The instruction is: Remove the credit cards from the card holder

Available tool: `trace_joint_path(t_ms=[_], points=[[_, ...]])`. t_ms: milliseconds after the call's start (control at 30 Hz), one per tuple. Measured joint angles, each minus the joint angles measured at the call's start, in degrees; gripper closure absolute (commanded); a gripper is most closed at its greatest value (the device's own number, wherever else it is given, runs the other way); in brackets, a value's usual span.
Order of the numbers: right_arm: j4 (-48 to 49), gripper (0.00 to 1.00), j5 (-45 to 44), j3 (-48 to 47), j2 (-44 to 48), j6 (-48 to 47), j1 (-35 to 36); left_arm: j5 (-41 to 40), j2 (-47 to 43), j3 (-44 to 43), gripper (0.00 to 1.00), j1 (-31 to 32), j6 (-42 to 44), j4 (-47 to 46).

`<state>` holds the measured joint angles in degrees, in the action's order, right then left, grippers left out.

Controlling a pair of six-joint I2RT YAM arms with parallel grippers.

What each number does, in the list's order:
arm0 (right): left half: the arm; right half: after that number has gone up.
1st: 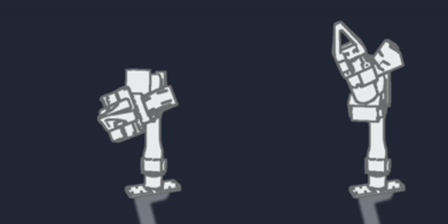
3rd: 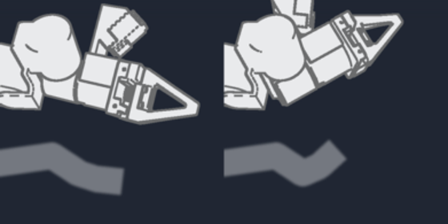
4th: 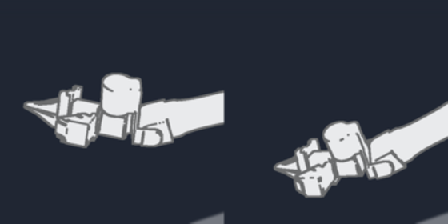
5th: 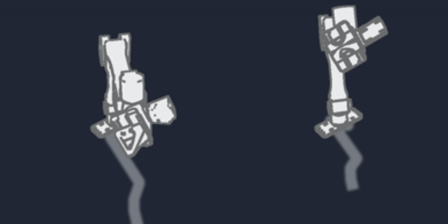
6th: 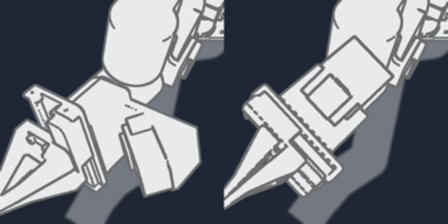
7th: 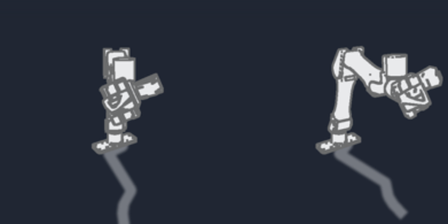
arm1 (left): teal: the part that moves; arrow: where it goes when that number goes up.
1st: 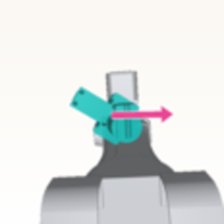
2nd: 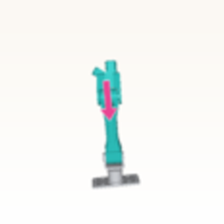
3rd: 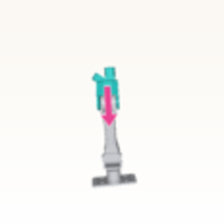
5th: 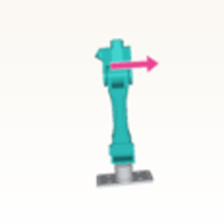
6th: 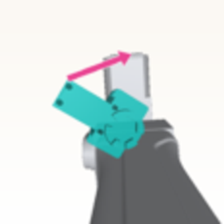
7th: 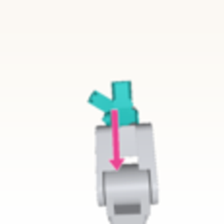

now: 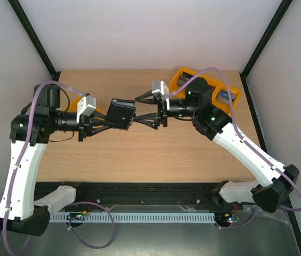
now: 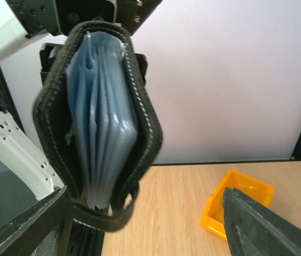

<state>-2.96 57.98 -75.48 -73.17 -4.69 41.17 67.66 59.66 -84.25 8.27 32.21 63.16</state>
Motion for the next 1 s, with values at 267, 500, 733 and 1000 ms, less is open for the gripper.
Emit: trace_joint_path(t_ms=[267, 500, 733, 1000], points=[[-1.01, 0.26, -0.24, 0.0, 0.68, 0.04, -1.14, 0.57, -0.07, 0.26, 0.98, 0.0, 1.09, 0.94], [4.26, 0.25, -0.02, 0.0, -0.2, 5.6, -0.74, 1.22, -0.33, 1.09, 0.98, 0.0, 1.51, 1.18], [6.03, 0.16, 0.7, 0.0, -1.62, 7.56, 0.52, 1.38, -0.63, 1.14, 0.98, 0.0, 1.95, 1.6], [6.73, 0.41, 2.82, 0.0, -2.4, 8.74, 3.34, 1.4, -0.76, 1.46, 0.98, 0.0, 1.88, 1.64]])
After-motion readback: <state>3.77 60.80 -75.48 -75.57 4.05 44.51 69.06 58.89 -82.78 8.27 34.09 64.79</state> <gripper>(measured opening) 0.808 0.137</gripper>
